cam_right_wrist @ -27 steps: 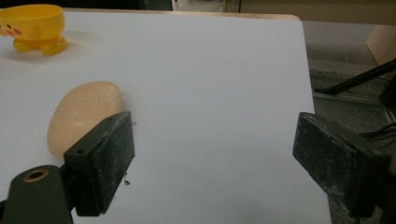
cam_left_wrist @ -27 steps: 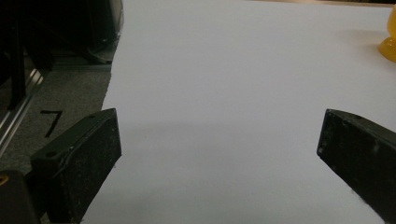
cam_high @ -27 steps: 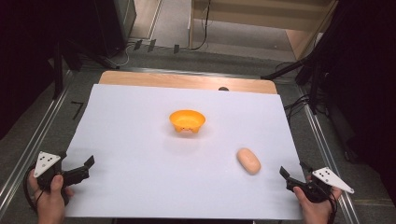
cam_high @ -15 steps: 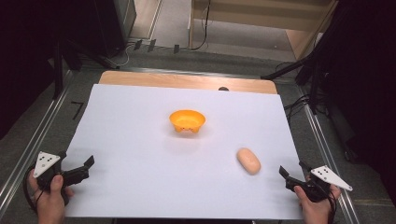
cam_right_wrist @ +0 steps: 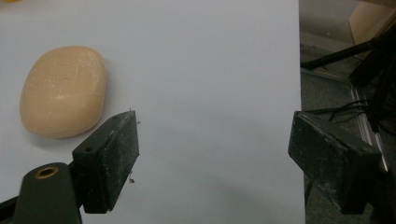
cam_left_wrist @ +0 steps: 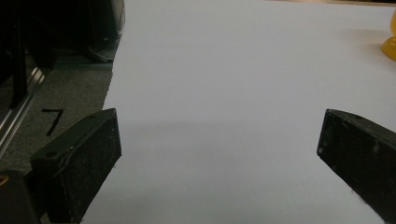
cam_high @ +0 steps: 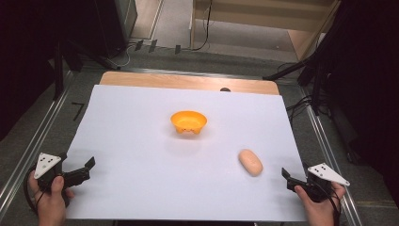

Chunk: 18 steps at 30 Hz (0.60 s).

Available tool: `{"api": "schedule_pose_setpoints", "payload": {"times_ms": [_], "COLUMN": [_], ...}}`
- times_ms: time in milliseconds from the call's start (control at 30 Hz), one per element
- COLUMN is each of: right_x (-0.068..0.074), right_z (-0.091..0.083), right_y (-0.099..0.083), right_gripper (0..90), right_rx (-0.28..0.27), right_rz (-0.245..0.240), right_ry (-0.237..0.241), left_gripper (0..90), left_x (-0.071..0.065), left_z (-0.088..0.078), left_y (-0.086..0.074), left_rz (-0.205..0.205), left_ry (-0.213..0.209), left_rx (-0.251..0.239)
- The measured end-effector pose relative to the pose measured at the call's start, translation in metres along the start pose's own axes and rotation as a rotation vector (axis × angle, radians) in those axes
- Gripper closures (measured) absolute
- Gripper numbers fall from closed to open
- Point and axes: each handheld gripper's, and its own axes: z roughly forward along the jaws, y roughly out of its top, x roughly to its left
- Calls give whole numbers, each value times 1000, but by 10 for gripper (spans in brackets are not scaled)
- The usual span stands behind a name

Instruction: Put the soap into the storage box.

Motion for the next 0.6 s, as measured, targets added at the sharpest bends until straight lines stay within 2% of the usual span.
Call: {"api": "schedule_pose_setpoints", "payload": {"times_ms": [300,600], "right_x": [9,12], "right_z": [8,20], "right_y": [22,41], "right_gripper": [183,186], "right_rx": [145,246], "right_rz": [-101,-135], "right_ry": [36,57], "left_gripper": [5,5], "left_x": [0,0], "left_z": [0,0], "left_y": [0,0], "left_rz": [-2,-1], "left_ry": [-2,-3], "left_rx": [2,1]}}
